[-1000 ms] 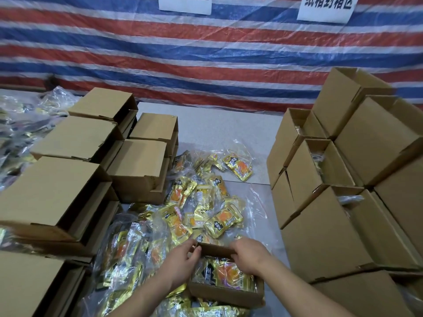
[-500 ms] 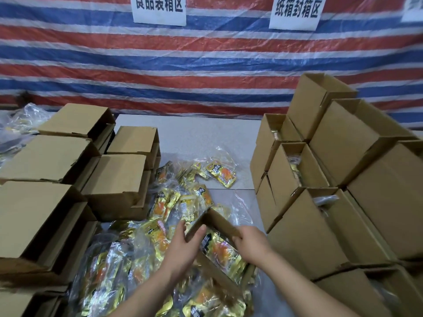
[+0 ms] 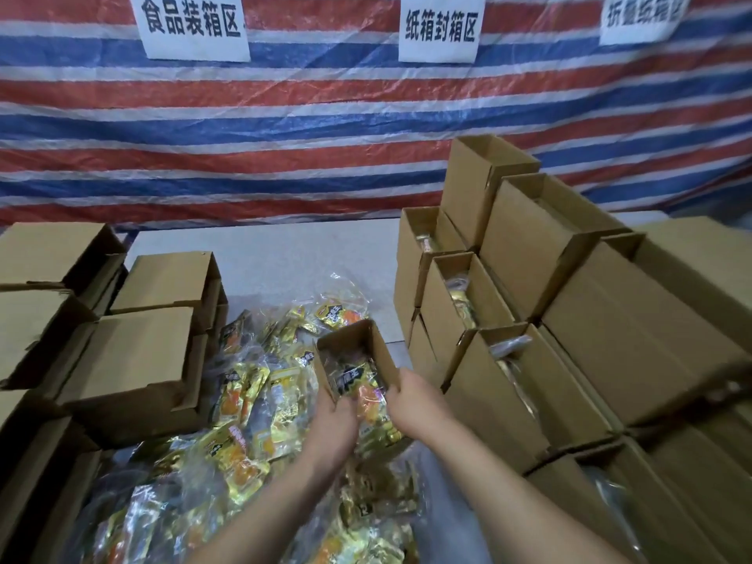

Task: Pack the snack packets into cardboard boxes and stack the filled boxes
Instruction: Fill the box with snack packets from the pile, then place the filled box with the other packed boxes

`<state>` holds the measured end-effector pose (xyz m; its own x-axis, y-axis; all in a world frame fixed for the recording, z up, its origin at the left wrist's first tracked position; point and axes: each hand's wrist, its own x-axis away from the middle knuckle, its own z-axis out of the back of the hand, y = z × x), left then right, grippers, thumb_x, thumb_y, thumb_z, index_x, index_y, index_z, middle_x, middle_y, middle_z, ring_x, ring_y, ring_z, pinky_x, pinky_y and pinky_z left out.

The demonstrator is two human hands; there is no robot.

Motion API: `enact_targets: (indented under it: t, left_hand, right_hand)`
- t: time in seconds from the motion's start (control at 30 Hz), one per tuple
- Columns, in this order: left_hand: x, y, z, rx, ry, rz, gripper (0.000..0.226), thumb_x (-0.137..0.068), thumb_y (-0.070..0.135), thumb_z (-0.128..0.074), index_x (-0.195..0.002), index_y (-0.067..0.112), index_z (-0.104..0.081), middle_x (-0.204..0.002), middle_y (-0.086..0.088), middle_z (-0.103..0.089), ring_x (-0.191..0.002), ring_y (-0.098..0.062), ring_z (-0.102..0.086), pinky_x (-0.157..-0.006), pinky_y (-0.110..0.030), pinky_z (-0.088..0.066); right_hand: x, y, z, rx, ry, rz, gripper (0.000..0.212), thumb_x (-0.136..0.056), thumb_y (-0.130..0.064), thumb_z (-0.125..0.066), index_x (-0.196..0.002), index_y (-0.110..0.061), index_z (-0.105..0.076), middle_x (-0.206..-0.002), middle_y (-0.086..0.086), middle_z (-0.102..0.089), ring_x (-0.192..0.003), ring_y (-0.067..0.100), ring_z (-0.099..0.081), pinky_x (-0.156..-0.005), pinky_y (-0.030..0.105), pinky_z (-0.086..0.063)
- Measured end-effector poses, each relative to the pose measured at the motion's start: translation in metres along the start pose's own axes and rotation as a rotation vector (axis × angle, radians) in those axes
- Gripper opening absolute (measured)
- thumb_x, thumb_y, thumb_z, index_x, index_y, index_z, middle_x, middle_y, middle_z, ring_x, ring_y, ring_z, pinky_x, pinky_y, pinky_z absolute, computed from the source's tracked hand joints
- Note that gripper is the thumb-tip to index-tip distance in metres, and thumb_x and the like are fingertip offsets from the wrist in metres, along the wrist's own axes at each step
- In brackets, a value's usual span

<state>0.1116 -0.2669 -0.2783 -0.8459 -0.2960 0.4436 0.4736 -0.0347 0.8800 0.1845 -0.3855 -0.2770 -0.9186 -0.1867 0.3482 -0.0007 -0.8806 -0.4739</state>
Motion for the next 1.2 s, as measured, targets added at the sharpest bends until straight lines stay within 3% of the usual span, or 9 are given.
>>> enact_targets:
  t: [0.17, 0.3, 0.4, 0.53, 0.67, 0.8, 1.03, 1.13, 1.2]
  left_hand:
    - [-0.020, 0.071, 0.001, -0.023, 0.017, -0.064, 0.045, -0.102, 0.018, -0.029, -0.146, 0.011, -0.036, -0.131, -0.014, -0.055, -0.105, -0.027, -0.056, -0.090, -0.039, -0.048]
    - [-0.048, 0.147, -0.004, 0.021, 0.012, -0.103, 0.034, -0.098, 0.016, -0.029, -0.122, 0.005, -0.051, -0.106, -0.023, -0.061, -0.088, -0.027, -0.058, -0.071, -0.036, -0.043]
    - [-0.068, 0.200, -0.012, -0.004, -0.036, -0.140, 0.031, -0.099, 0.018, -0.031, -0.113, 0.006, -0.055, -0.102, -0.021, -0.063, -0.082, -0.027, -0.057, -0.067, -0.033, -0.042]
    - [-0.098, 0.257, -0.025, -0.058, -0.083, -0.166, 0.023, -0.098, 0.014, -0.034, -0.104, 0.004, -0.054, -0.100, -0.016, -0.060, -0.089, -0.027, -0.058, -0.074, -0.040, -0.044]
    - [-0.130, 0.299, -0.039, -0.120, -0.127, -0.139, 0.037, -0.104, 0.024, -0.039, -0.131, 0.002, -0.052, -0.121, -0.021, -0.062, -0.107, -0.039, -0.062, -0.088, -0.049, -0.053]
    - [-0.157, 0.330, -0.055, -0.109, -0.174, -0.078, 0.042, -0.106, 0.025, -0.037, -0.143, 0.006, -0.042, -0.142, -0.024, -0.050, -0.129, -0.048, -0.047, -0.105, -0.066, -0.040]
    - [-0.197, 0.350, -0.074, -0.130, -0.227, -0.098, 0.023, -0.104, 0.026, -0.038, -0.119, 0.009, -0.045, -0.126, -0.022, -0.054, -0.114, -0.044, -0.054, -0.103, -0.066, -0.042]
    - [-0.209, 0.353, -0.082, -0.163, -0.227, -0.090, 0.035, -0.105, 0.024, -0.033, -0.133, 0.005, -0.042, -0.125, -0.026, -0.053, -0.116, -0.048, -0.052, -0.102, -0.066, -0.042]
    - [-0.214, 0.352, -0.088, -0.173, -0.226, -0.079, 0.034, -0.104, 0.020, -0.029, -0.132, 0.003, -0.041, -0.106, -0.025, -0.055, -0.098, -0.044, -0.056, -0.102, -0.065, -0.043]
  right_hand:
    - [0.008, -0.025, 0.065, -0.074, 0.108, 0.097, 0.029, -0.098, -0.019, -0.040, -0.123, -0.014, -0.052, -0.111, 0.007, -0.061, -0.098, 0.027, -0.059, -0.081, 0.036, -0.051]
    - [-0.006, -0.051, 0.130, -0.093, 0.247, 0.145, 0.048, -0.099, -0.014, -0.044, -0.146, -0.014, -0.042, -0.138, 0.010, -0.055, -0.118, 0.028, -0.056, -0.091, 0.033, -0.046]
    - [-0.028, -0.063, 0.176, -0.153, 0.343, 0.185, 0.043, -0.097, -0.011, -0.049, -0.140, -0.016, -0.047, -0.127, 0.007, -0.060, -0.097, 0.020, -0.057, -0.080, 0.032, -0.048]
    - [-0.070, -0.075, 0.224, -0.170, 0.416, 0.202, 0.038, -0.097, -0.011, -0.051, -0.134, -0.019, -0.053, -0.116, 0.001, -0.062, -0.088, 0.015, -0.056, -0.069, 0.028, -0.044]
    - [-0.108, -0.081, 0.258, -0.083, 0.498, 0.183, 0.037, -0.094, -0.008, -0.056, -0.131, -0.014, -0.057, -0.121, 0.006, -0.059, -0.089, 0.016, -0.049, -0.070, 0.028, -0.043]
    - [-0.138, -0.084, 0.283, 0.096, 0.555, 0.186, 0.033, -0.088, -0.008, -0.066, -0.121, -0.013, -0.065, -0.106, 0.005, -0.065, -0.090, 0.023, -0.061, -0.075, 0.035, -0.057]
    - [-0.182, -0.082, 0.305, 0.252, 0.590, 0.160, 0.011, -0.086, -0.015, -0.070, -0.097, -0.017, -0.069, -0.090, 0.003, -0.063, -0.084, 0.023, -0.062, -0.075, 0.036, -0.058]
    - [-0.195, -0.075, 0.309, 0.277, 0.583, 0.142, 0.008, -0.087, -0.016, -0.069, -0.095, -0.016, -0.067, -0.085, 0.002, -0.060, -0.078, 0.019, -0.059, -0.068, 0.033, -0.054]
    - [-0.202, -0.071, 0.310, 0.305, 0.581, 0.129, 0.007, -0.088, -0.017, -0.069, -0.094, -0.015, -0.068, -0.084, 0.002, -0.060, -0.078, 0.019, -0.058, -0.064, 0.031, -0.049]
